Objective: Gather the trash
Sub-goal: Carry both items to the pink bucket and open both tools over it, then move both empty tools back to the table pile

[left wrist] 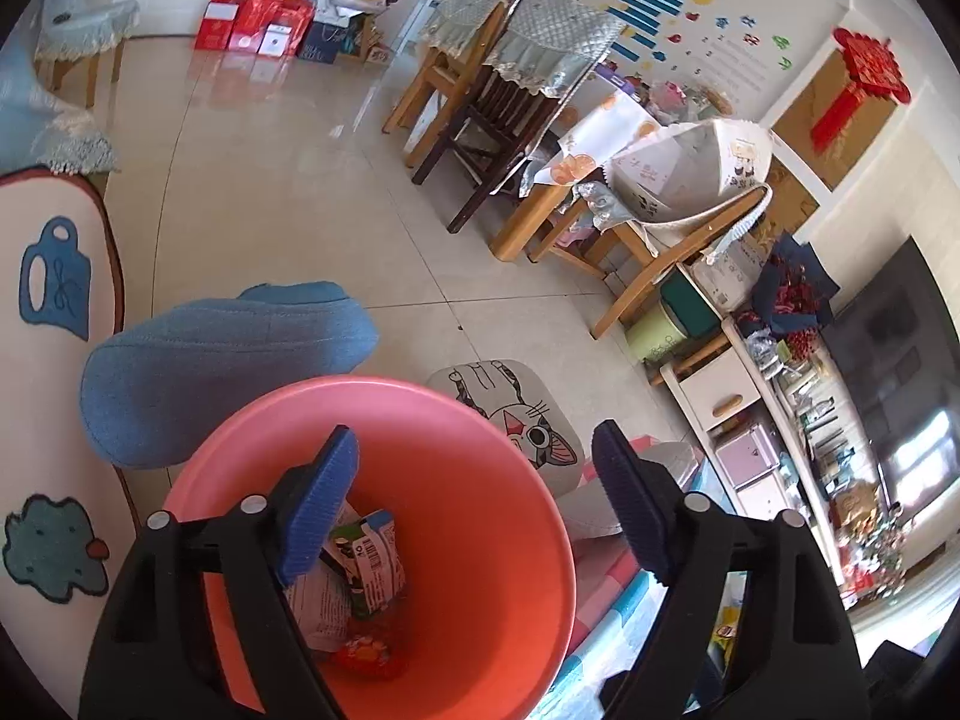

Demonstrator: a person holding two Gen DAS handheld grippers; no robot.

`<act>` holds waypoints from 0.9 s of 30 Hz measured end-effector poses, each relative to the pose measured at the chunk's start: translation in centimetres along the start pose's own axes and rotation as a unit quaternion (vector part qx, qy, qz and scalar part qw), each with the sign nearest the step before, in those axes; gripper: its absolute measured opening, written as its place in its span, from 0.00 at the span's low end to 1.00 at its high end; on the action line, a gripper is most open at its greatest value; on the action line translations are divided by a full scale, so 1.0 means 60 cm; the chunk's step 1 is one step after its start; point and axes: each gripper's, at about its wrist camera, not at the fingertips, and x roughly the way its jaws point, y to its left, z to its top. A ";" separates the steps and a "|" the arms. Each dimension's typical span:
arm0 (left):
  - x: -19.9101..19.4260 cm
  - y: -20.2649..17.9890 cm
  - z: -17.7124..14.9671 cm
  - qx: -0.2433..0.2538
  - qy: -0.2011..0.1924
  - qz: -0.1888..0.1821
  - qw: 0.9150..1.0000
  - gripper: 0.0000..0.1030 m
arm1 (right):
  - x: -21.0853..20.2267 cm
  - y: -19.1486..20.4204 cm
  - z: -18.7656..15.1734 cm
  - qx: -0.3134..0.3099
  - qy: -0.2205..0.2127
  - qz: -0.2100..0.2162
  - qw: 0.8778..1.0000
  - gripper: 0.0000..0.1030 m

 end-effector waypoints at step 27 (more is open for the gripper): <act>-0.028 -0.235 -0.159 0.303 -0.047 -0.004 0.952 0.95 | -0.166 -0.162 -0.137 -0.041 0.003 -0.206 0.978 0.92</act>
